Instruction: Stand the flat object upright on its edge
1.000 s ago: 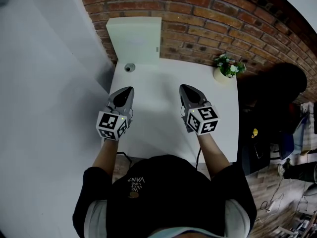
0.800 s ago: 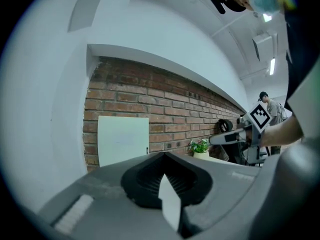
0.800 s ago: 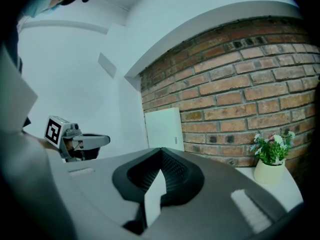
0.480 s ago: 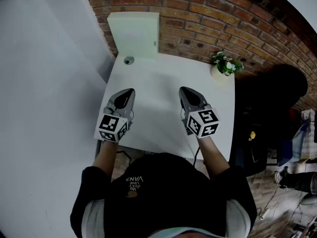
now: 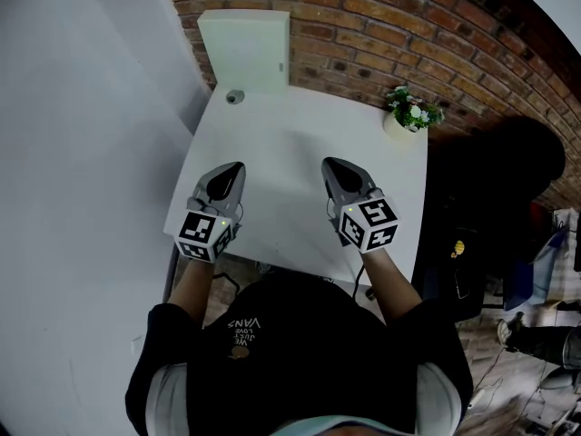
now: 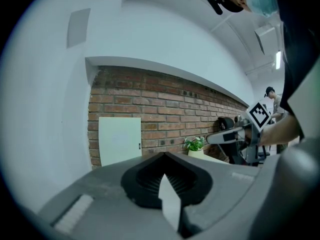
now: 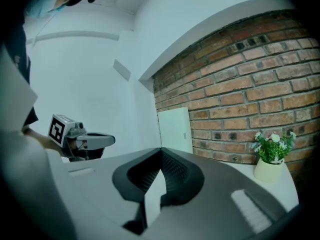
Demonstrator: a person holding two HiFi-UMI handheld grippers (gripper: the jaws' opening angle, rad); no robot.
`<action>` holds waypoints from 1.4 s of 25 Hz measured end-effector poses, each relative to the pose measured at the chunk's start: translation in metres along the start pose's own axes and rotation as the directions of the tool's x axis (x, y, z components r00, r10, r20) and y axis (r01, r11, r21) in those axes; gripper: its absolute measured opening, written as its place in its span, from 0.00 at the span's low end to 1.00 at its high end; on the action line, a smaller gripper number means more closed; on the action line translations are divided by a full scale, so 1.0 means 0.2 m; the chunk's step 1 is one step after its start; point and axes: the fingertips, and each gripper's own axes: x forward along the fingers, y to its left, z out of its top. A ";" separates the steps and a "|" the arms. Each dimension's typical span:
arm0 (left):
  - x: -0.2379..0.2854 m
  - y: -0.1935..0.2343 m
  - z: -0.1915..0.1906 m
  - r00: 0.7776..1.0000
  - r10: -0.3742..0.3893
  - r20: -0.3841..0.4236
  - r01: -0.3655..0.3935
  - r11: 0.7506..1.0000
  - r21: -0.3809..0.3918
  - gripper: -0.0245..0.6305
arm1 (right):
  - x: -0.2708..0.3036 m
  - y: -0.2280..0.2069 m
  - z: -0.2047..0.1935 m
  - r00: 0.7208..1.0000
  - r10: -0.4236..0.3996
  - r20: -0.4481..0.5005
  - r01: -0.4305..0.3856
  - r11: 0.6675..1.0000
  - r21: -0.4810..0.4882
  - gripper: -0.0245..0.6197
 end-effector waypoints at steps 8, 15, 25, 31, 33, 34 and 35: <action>-0.06 -0.13 -0.04 0.998 0.055 -0.010 -0.056 0.998 -0.033 0.04 | -0.10 0.01 -0.04 0.999 0.052 -0.004 -0.052 0.999 0.002 0.03; -0.11 -0.24 -0.07 0.996 0.094 -0.014 -0.094 0.995 -0.033 0.04 | -0.20 0.02 -0.08 0.996 0.093 0.000 -0.093 0.996 0.012 0.03; -0.15 -0.37 -0.07 0.991 0.131 -0.009 -0.131 0.991 -0.038 0.04 | -0.34 0.00 -0.12 0.994 0.106 0.007 -0.106 0.994 0.027 0.03; -0.16 -0.45 -0.08 0.988 0.153 -0.004 -0.153 0.988 -0.033 0.04 | -0.41 -0.01 -0.15 0.994 0.112 0.003 -0.112 0.993 0.030 0.03; -0.17 -0.47 -0.10 0.987 0.159 -0.004 -0.159 0.987 -0.027 0.04 | -0.42 -0.02 -0.16 0.994 0.111 0.001 -0.111 0.993 0.031 0.03; -0.18 -0.47 -0.10 0.987 0.162 -0.005 -0.162 0.986 -0.027 0.04 | -0.43 -0.02 -0.16 0.994 0.111 0.000 -0.111 0.993 0.032 0.03; -0.18 -0.48 -0.11 0.986 0.165 -0.005 -0.165 0.986 -0.032 0.04 | -0.44 -0.02 -0.17 0.994 0.112 -0.002 -0.111 0.993 0.033 0.03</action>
